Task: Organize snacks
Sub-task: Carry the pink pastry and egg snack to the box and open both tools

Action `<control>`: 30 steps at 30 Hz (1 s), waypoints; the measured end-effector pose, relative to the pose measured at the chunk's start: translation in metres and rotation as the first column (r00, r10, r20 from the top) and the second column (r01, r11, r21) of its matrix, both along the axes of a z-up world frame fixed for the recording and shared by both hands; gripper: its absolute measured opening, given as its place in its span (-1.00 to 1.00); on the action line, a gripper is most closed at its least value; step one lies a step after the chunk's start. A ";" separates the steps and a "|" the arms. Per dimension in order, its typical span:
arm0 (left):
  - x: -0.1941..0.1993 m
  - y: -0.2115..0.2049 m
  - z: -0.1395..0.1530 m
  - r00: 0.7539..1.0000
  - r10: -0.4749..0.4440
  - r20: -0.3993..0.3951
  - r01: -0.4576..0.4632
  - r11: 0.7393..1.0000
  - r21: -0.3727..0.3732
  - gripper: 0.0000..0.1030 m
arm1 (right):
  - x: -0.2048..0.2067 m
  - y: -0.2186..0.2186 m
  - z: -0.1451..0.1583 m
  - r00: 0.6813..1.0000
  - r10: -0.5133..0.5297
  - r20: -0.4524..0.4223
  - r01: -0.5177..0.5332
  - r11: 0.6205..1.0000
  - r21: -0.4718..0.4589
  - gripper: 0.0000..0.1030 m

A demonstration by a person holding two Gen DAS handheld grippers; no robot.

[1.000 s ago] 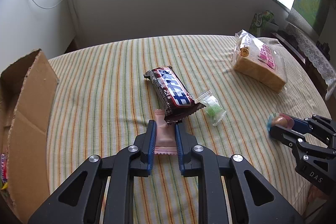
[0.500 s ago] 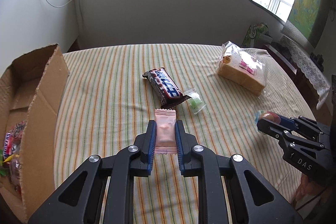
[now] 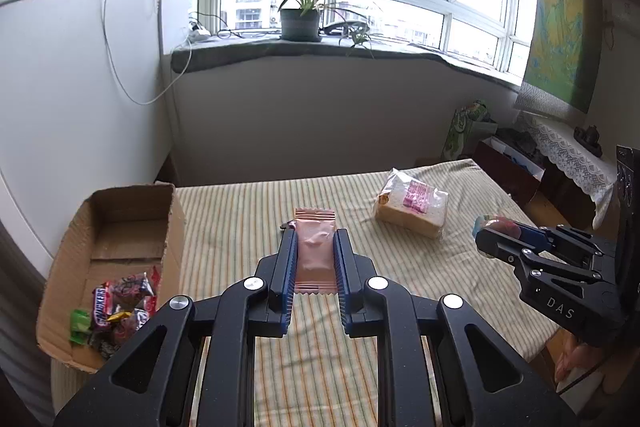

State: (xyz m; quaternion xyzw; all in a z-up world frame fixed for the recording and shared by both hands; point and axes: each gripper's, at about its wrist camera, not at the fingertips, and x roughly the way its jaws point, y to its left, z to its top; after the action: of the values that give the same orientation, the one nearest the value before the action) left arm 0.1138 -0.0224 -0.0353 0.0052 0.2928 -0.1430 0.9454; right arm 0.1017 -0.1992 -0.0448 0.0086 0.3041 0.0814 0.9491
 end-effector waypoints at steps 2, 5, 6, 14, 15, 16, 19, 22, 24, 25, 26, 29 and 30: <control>-0.012 0.001 0.012 0.999 -0.001 0.037 0.001 1.000 -0.001 -0.68 | -0.007 0.003 0.010 1.000 0.002 0.024 -0.001 1.000 -0.007 -0.40; -0.026 0.002 0.025 0.997 -0.006 0.078 0.006 1.000 -0.002 -0.68 | -0.016 0.005 0.021 0.999 0.003 0.046 -0.003 1.000 -0.013 -0.40; -0.028 0.002 0.027 0.996 -0.006 0.088 0.006 1.000 -0.004 -0.68 | -0.018 0.006 0.023 0.999 0.003 0.051 -0.003 1.000 -0.015 -0.40; -0.039 0.006 0.036 0.993 -0.006 0.119 0.009 1.000 -0.023 -0.68 | -0.021 0.013 0.027 0.999 0.012 0.050 -0.010 1.000 -0.030 -0.40; -0.039 0.007 0.036 0.993 -0.005 0.119 0.008 1.000 -0.024 -0.68 | -0.020 0.016 0.027 0.999 0.015 0.047 -0.013 0.999 -0.032 -0.40; -0.038 0.009 0.035 0.993 -0.002 0.118 0.005 1.000 -0.027 -0.68 | -0.019 0.018 0.027 0.999 0.019 0.045 -0.018 0.999 -0.035 -0.40; -0.039 0.017 0.033 0.993 0.007 0.116 -0.003 0.999 -0.035 -0.68 | -0.013 0.029 0.025 0.999 0.035 0.036 -0.033 0.998 -0.044 -0.40; -0.037 0.027 0.031 0.993 0.023 0.112 -0.019 0.999 -0.040 -0.68 | -0.006 0.047 0.023 0.998 0.058 0.025 -0.057 0.997 -0.056 -0.40; -0.037 0.036 0.029 0.993 0.036 0.109 -0.031 0.998 -0.047 -0.68 | -0.001 0.062 0.021 0.997 0.081 0.017 -0.080 0.995 -0.066 -0.40; -0.036 0.042 0.028 0.993 0.044 0.108 -0.039 0.998 -0.050 -0.68 | 0.002 0.071 0.021 0.995 0.094 0.013 -0.093 0.993 -0.071 -0.40; -0.035 0.049 0.027 0.993 0.054 0.107 -0.048 0.997 -0.054 -0.68 | 0.005 0.080 0.020 0.994 0.109 0.010 -0.108 0.991 -0.074 -0.40; -0.034 0.073 0.023 0.991 0.092 0.098 -0.086 0.994 -0.070 -0.68 | 0.014 0.113 0.017 0.987 0.162 -0.003 -0.161 0.983 -0.084 -0.40; -0.033 0.082 0.021 0.990 0.107 0.093 -0.100 0.992 -0.075 -0.68 | 0.016 0.125 0.016 0.983 0.183 -0.007 -0.183 0.979 -0.087 -0.40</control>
State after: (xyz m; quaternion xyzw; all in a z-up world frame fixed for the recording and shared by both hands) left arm 0.0807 0.0594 -0.0144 -0.0365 0.2414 -0.1036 0.9642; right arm 0.1178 -0.0739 -0.0292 -0.0607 0.3065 0.1551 0.9372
